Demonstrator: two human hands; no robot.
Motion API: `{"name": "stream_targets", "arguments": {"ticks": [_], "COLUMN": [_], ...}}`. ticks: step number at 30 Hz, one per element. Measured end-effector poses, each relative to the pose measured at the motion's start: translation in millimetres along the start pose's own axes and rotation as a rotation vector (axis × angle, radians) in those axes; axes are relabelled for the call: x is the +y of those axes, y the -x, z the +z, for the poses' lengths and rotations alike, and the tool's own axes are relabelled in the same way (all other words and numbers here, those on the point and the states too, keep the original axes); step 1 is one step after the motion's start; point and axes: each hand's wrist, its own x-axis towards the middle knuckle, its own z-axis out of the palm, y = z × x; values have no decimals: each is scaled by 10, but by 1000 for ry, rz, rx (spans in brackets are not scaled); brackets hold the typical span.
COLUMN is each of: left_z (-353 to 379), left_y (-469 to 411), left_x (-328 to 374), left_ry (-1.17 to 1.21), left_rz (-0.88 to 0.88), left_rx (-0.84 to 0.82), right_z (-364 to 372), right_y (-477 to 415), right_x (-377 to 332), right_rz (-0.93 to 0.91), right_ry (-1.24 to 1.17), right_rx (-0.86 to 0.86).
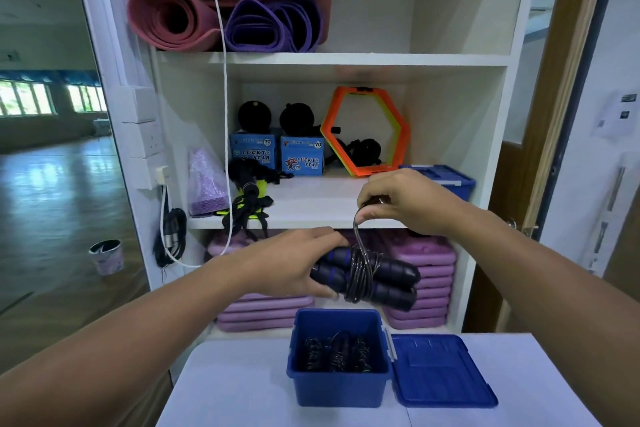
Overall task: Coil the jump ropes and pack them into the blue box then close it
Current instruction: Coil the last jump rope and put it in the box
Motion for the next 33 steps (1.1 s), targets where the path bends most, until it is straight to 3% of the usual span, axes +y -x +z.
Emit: {"name": "stream_targets", "arguments": {"ticks": [7, 9, 14, 17, 25, 28, 33], "left_z": [-149, -151, -9, 109, 125, 61, 45], "left_y": [150, 134, -27, -125, -206, -251, -292], "left_x": [79, 108, 95, 20, -37, -49, -28], "left_ry": [397, 569, 864, 905, 630, 618, 833], "left_rz": [-14, -56, -224, -384, -500, -512, -618], "left_rx": [313, 333, 472, 535, 263, 179, 113], "right_z": [237, 436, 828, 946, 1004, 1041, 1141], "right_y": [264, 323, 237, 178, 159, 179, 246], "right_x": [108, 75, -106, -150, 0, -31, -55], "right_rz": [212, 392, 377, 330, 313, 316, 271], "right_ry": [-716, -811, -818, -665, -79, -21, -48], "right_rx": [123, 223, 376, 394, 258, 160, 160]}}
